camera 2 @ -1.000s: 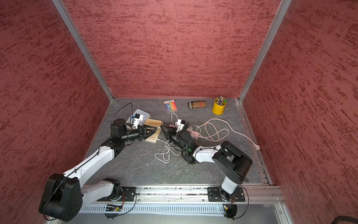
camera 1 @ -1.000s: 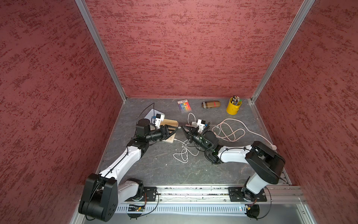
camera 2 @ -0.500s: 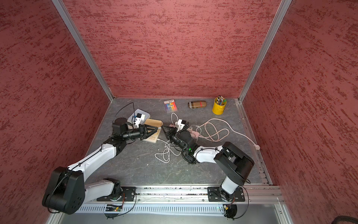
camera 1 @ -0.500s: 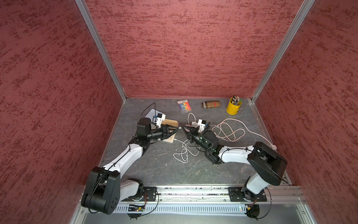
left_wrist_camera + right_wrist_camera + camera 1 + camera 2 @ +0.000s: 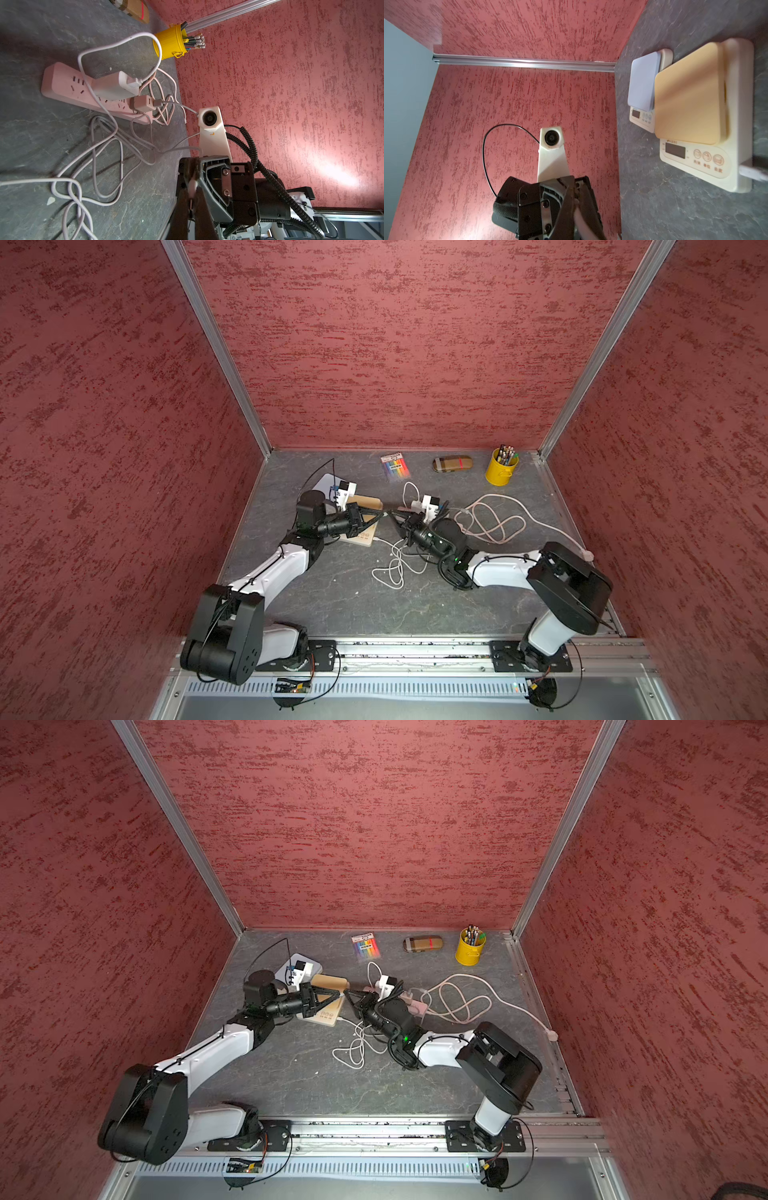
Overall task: Charge the electronic scale
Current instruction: Adjust the charging cable.
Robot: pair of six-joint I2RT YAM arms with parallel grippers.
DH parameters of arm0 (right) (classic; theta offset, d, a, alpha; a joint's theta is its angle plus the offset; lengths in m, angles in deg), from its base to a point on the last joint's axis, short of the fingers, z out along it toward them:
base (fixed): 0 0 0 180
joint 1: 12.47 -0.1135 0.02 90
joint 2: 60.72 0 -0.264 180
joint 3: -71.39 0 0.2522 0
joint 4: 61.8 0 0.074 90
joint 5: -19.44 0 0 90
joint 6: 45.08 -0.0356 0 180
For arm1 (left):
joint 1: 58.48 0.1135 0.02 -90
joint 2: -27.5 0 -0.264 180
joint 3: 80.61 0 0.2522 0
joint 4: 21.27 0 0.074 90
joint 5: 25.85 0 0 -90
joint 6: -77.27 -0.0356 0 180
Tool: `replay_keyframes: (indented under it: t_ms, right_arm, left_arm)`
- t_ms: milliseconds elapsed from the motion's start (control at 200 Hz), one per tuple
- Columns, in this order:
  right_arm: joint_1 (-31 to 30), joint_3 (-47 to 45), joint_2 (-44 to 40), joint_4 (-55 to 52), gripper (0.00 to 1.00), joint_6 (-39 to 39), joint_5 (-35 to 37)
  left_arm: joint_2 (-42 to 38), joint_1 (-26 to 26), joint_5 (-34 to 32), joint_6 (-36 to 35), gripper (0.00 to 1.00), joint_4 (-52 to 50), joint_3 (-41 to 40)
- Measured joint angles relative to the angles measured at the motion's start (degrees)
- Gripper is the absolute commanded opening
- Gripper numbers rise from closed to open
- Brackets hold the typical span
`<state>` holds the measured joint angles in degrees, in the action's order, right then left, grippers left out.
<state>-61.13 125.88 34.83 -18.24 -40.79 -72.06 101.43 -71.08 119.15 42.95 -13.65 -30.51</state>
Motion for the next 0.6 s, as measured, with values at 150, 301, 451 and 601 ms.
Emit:
replay_keyframes:
  t_ms: [150, 301, 451, 601]
  right_arm:
    - [0.0, 0.2, 0.2, 0.1, 0.29, 0.1, -0.4]
    - [-0.2, 1.2, 0.8, 0.2, 0.15, 0.3, -1.3]
    - [-0.2, 1.4, 1.2, 1.2, 0.0, 0.2, -1.8]
    - [-0.2, 1.4, 1.4, 1.5, 0.0, 0.2, -1.9]
  left_arm:
    - [0.0, 0.1, 0.3, 0.1, 0.0, 0.2, 0.0]
    - [-0.2, 0.1, 0.4, 0.4, 0.0, 0.3, 0.0]
    - [-0.4, 0.2, 0.5, 1.0, 0.0, 0.3, 0.0]
    - [-0.5, 0.3, 0.6, 0.5, 0.4, -0.4, 0.1]
